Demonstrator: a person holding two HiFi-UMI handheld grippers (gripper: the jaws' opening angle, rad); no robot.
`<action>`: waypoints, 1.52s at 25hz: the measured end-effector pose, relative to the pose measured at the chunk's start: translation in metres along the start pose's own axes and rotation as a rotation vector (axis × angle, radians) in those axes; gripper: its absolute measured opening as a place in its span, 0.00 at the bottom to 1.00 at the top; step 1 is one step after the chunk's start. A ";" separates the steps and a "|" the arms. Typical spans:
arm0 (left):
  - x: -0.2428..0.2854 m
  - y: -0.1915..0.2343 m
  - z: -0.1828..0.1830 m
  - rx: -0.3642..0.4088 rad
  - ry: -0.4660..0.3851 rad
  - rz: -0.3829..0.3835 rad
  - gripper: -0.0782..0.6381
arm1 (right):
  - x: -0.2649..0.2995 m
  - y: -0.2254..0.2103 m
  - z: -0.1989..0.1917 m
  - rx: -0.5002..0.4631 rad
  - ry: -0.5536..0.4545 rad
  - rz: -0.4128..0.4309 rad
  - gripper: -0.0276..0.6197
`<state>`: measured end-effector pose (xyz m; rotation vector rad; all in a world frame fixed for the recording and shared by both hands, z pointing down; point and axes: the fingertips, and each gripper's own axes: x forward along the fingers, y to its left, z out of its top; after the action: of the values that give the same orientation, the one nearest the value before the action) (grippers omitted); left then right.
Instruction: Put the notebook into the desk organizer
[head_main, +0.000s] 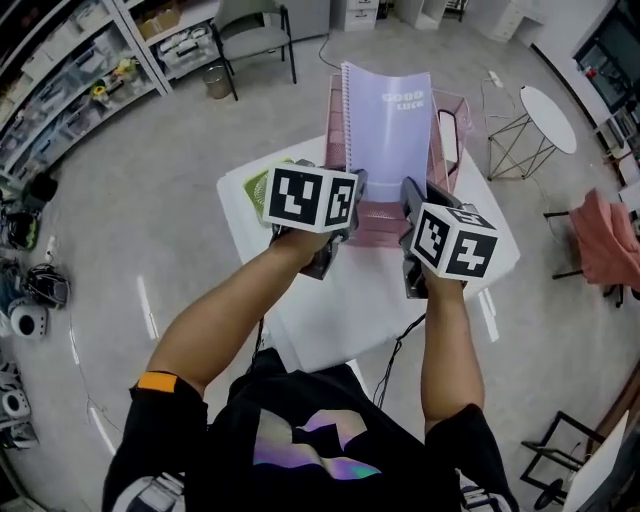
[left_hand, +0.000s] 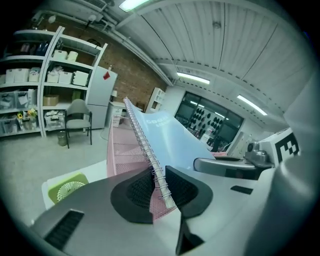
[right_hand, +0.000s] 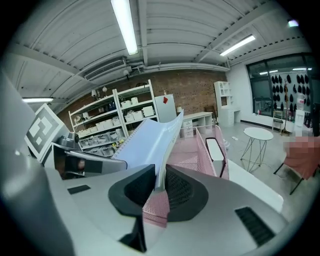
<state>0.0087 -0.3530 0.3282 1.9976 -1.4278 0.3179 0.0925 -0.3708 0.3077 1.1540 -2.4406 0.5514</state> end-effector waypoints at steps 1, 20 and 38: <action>0.002 0.000 0.000 0.002 0.015 0.015 0.21 | 0.002 -0.002 0.000 0.001 0.006 0.000 0.15; 0.015 0.002 -0.015 0.131 0.211 0.174 0.27 | 0.019 -0.024 -0.028 0.064 0.037 -0.044 0.17; 0.005 0.001 -0.021 0.085 0.173 0.195 0.33 | 0.015 -0.041 -0.041 0.202 -0.094 -0.188 0.15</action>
<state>0.0135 -0.3434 0.3475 1.8489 -1.5212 0.6315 0.1228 -0.3839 0.3580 1.5037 -2.3613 0.7120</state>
